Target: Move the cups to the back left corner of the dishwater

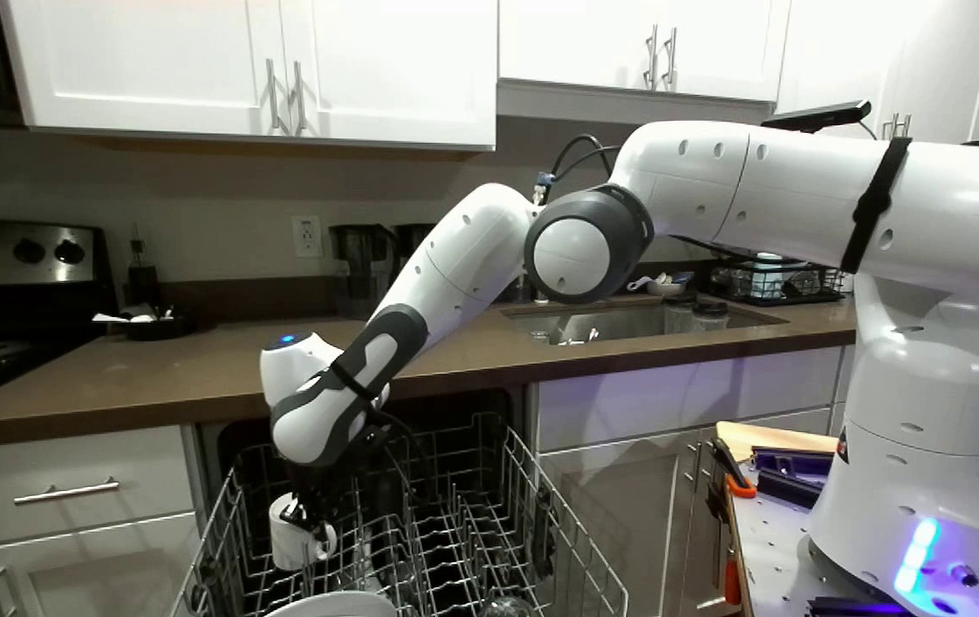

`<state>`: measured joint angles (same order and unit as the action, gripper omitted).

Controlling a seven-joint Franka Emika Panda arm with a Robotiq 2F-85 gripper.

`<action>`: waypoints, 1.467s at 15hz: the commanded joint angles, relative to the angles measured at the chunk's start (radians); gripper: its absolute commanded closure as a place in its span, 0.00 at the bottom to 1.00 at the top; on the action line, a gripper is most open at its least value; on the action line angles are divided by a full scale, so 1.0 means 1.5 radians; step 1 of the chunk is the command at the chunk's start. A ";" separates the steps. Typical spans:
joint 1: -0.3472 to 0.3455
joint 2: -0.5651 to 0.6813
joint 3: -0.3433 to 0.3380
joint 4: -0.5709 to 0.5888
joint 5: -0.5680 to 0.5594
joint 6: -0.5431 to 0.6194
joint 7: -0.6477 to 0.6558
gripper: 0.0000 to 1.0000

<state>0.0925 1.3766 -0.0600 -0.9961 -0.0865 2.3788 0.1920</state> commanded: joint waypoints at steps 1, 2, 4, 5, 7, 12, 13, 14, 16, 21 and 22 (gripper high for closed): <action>-0.011 0.033 0.009 0.069 0.012 -0.055 -0.030 0.90; -0.009 0.038 0.006 0.079 0.010 -0.071 -0.027 0.87; -0.008 0.043 0.002 0.091 0.009 -0.097 -0.021 0.60; -0.009 0.039 0.004 0.089 0.003 -0.103 -0.017 0.51; -0.007 0.036 0.000 0.091 0.002 -0.118 -0.013 0.38; 0.000 0.018 -0.007 0.072 -0.003 -0.124 -0.002 0.06; 0.002 0.014 -0.008 0.069 -0.003 -0.123 0.000 0.03; 0.004 0.009 -0.010 0.062 -0.004 -0.122 0.004 0.03; 0.009 -0.002 -0.012 0.049 -0.004 -0.118 0.011 0.00; 0.027 -0.041 -0.027 0.008 -0.008 -0.095 0.041 0.03; 0.032 -0.053 -0.030 -0.005 -0.008 -0.093 0.050 0.02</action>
<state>0.1168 1.3784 -0.0823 -0.9074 -0.0875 2.2289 0.2185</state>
